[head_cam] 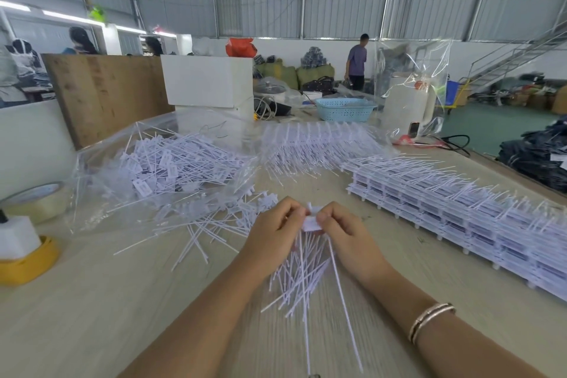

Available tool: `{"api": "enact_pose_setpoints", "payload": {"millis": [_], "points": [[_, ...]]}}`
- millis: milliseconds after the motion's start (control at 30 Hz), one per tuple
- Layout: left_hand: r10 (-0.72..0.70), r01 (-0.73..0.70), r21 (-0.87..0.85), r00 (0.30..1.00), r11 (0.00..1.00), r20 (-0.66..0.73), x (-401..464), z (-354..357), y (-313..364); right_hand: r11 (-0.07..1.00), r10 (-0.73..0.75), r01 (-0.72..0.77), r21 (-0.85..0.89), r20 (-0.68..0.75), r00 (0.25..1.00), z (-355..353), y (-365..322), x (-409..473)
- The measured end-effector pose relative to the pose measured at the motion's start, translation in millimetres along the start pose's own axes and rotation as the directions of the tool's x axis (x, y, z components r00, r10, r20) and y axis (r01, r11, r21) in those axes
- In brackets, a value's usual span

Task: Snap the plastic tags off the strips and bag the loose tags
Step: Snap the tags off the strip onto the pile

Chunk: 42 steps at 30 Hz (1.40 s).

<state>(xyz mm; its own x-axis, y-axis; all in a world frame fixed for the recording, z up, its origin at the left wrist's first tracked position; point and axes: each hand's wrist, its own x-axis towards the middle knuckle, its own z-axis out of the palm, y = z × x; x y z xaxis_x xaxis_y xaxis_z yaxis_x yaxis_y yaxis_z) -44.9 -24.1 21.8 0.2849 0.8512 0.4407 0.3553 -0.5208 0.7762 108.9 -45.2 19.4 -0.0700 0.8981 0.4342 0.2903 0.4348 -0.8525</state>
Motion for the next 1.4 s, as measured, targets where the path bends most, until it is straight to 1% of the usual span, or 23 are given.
{"api": "enact_pose_setpoints", "payload": {"millis": [67, 100, 200, 267, 367, 467, 533, 600, 667, 733, 867, 933, 967, 1033, 1100, 1200, 1267, 1300, 1333, 1367, 1400], "points": [[-0.043, 0.043, 0.017, 0.999, 0.999, 0.012, 0.5, -0.8, -2.0, 0.999, 0.005, -0.003, 0.033, -0.062, 0.998, -1.4, 0.6, 0.6], [-0.057, 0.056, 0.040, 0.998, 0.998, 0.018, 0.4, -0.9, -3.0, 0.999, 0.010, -0.007, 0.043, -0.062, 0.998, -2.2, 0.9, 0.6], [-0.065, 0.065, 0.014, 0.998, 0.998, 0.018, 0.4, -0.6, -3.5, 0.998, 0.026, -0.027, 0.057, 0.024, 0.999, -2.5, 2.2, -0.1], [-0.070, 0.070, -0.024, 0.997, 0.997, 0.031, 0.9, -0.8, -3.5, 0.999, 0.027, -0.029, 0.046, 0.054, 0.998, -2.0, 0.9, -1.1], [-0.094, 0.100, -0.073, 0.992, 0.992, 0.090, 2.0, -1.9, -3.6, 0.997, 0.020, -0.028, 0.065, 0.115, 0.993, -3.7, -2.4, -2.0], [-0.100, 0.112, -0.076, 0.984, 0.991, 0.144, 1.0, -2.8, -2.3, 0.994, 0.002, -0.026, 0.105, 0.219, 0.976, -5.1, -6.4, -4.8], [-0.105, 0.116, -0.075, 0.984, 0.990, 0.141, 0.5, -3.5, -1.0, 0.993, -0.020, -0.010, 0.118, 0.253, 0.967, -5.4, -6.5, -5.7], [-0.100, 0.113, -0.107, 0.988, 0.988, 0.116, 0.9, -3.4, 1.2, 0.991, -0.035, 0.002, 0.136, 0.240, 0.970, -4.1, -4.7, -4.4], [-0.102, 0.116, -0.174, 0.991, 0.978, 0.087, 1.4, -1.3, 4.7, 0.985, -0.057, 0.027, 0.170, 0.174, 0.983, -2.1, -4.0, -3.4], [-0.118, 0.132, -0.272, 0.991, 0.953, 0.067, 0.9, 2.4, 8.1, 0.977, -0.095, 0.069, 0.202, 0.120, 0.988, -0.4, -3.8, -2.5], [-0.164, 0.180, -0.421, 0.984, 0.889, 0.075, -1.2, 9.6, 11.5, 0.970, -0.160, 0.141, 0.200, 0.087, 0.983, 2.1, -5.1, -3.2], [-0.202, 0.215, -0.471, 0.976, 0.855, 0.078, -0.5, 12.4, 11.0, 0.970, -0.194, 0.183, 0.159, 0.055, 0.980, 1.4, -7.6, -3.5], [-0.216, 0.226, -0.482, 0.973, 0.846, 0.078, -0.5, 13.6, 10.5, 0.971, -0.220, 0.215, 0.110, 0.038, 0.975, 1.2, -8.7, -3.8], [-0.227, 0.231, -0.484, 0.971, 0.844, 0.068, -0.3, 15.8, 9.5, 0.964, -0.260, 0.260, -0.053, 0.011, 0.966, 2.4, -8.6, -3.3], [-0.235, 0.233, -0.493, 0.970, 0.839, 0.059, 0.6, 16.3, 9.3, 0.947, -0.274, 0.266, -0.181, -0.019, 0.962, 4.5, -6.4, -3.0], [-0.249, 0.233, -0.485, 0.968, 0.843, 0.033, 3.4, 14.5, 9.1, 0.905, -0.332, 0.297, -0.305, -0.068, 0.941, 6.2, -2.4, -3.9], [-0.289, 0.275, -0.472, 0.956, 0.838, 0.045, 4.7, 14.0, 9.4, 0.866, -0.365, 0.309, -0.394, -0.074, 0.928, 6.0, -1.2, -2.8], [-0.323, 0.312, -0.506, 0.944, 0.804, 0.068, 5.4, 14.3, 9.2, 0.848, -0.380, 0.315, -0.425, -0.074, 0.922, 5.8, -1.7, -2.1], [-0.368, 0.356, -0.583, 0.924, 0.730, 0.103, 6.2, 14.5, 9.3, 0.835, -0.398, 0.324, -0.445, -0.081, 0.914, 5.7, -2.4, -1.4], [-0.415, 0.388, -0.671, 0.901, 0.632, 0.130, 6.8, 12.6, 9.9, 0.837, -0.406, 0.329, -0.437, -0.094, 0.909, 4.8, -3.6, -1.4], [-0.454, 0.399, -0.733, 0.880, 0.551, 0.138, 8.4, 8.6, 10.2, 0.859, -0.390, 0.317, -0.402, -0.112, 0.914, 3.1, -4.8, -1.7]]}}
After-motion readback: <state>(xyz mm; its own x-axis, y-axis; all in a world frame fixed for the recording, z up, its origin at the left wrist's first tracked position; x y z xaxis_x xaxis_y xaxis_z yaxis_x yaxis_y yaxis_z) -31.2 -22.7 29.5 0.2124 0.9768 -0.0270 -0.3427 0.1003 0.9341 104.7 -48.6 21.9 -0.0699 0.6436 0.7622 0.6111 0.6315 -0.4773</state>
